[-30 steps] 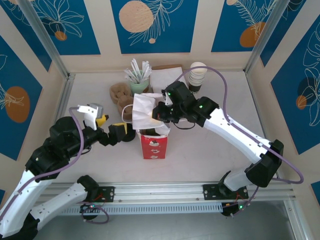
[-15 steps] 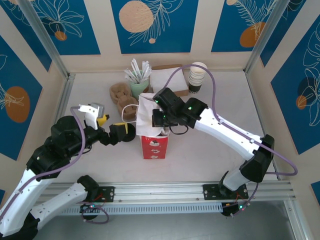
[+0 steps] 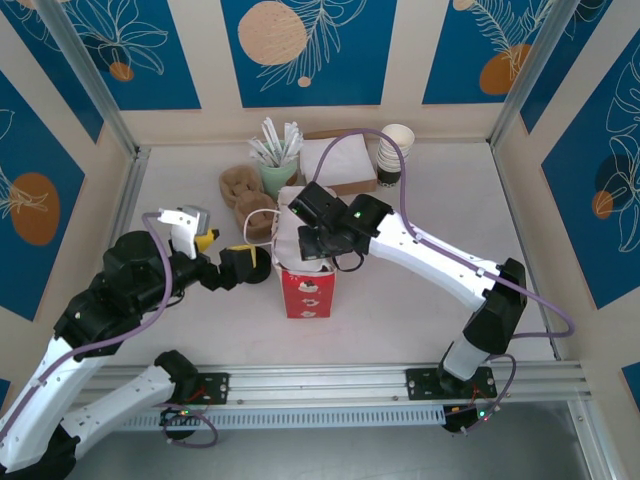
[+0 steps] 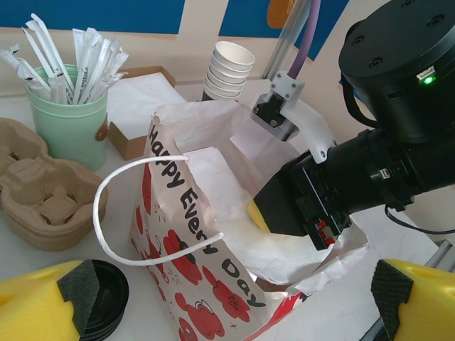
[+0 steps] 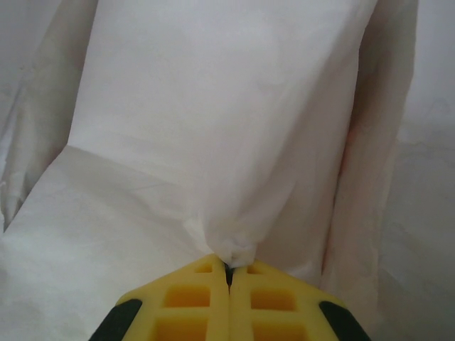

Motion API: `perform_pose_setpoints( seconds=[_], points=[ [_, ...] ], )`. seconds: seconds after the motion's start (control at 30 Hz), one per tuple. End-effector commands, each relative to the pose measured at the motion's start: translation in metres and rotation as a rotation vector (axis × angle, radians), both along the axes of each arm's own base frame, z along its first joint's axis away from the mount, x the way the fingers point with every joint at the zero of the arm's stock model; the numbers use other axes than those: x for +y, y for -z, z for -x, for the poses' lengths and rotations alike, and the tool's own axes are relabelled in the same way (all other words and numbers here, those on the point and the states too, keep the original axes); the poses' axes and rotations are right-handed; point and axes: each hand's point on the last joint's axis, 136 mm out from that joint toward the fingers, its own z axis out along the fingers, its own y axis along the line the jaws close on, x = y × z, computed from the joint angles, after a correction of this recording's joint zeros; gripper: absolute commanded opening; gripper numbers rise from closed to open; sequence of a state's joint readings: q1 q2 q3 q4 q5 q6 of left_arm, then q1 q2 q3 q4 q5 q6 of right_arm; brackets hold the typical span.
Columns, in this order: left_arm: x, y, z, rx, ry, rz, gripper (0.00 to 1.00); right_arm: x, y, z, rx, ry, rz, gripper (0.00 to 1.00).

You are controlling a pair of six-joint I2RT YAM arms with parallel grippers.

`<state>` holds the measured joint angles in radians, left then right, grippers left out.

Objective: Pack the takeout coffee

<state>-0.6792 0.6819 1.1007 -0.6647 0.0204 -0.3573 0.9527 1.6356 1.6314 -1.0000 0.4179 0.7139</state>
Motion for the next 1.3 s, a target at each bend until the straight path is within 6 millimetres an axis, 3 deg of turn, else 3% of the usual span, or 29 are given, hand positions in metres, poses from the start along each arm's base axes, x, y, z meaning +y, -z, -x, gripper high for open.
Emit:
perform_pose_setpoints(
  seconds=[0.0,0.13,0.37,0.5,0.77,1.27],
  points=[
    [-0.001,-0.003,-0.001,-0.027,-0.001,0.008,1.0,0.002,-0.012,-0.001,-0.035,-0.021,0.003,0.0],
    [-0.001,-0.002,-0.002,-0.022,-0.001,0.009,1.0,0.009,-0.018,-0.001,-0.04,-0.053,-0.023,0.05],
    [-0.001,-0.001,-0.002,-0.019,-0.002,0.008,1.0,0.013,-0.035,-0.003,-0.073,-0.078,-0.048,0.28],
    [-0.002,0.0,-0.002,-0.017,-0.002,0.006,1.0,0.014,-0.051,-0.005,-0.106,-0.086,-0.071,0.34],
    [-0.002,0.003,-0.003,-0.013,-0.005,0.001,1.0,0.011,-0.078,-0.004,-0.161,-0.089,-0.135,0.35],
    [-0.003,0.009,-0.006,-0.004,-0.011,0.0,1.0,0.007,-0.073,0.014,-0.122,-0.112,-0.203,0.35]
  ],
)
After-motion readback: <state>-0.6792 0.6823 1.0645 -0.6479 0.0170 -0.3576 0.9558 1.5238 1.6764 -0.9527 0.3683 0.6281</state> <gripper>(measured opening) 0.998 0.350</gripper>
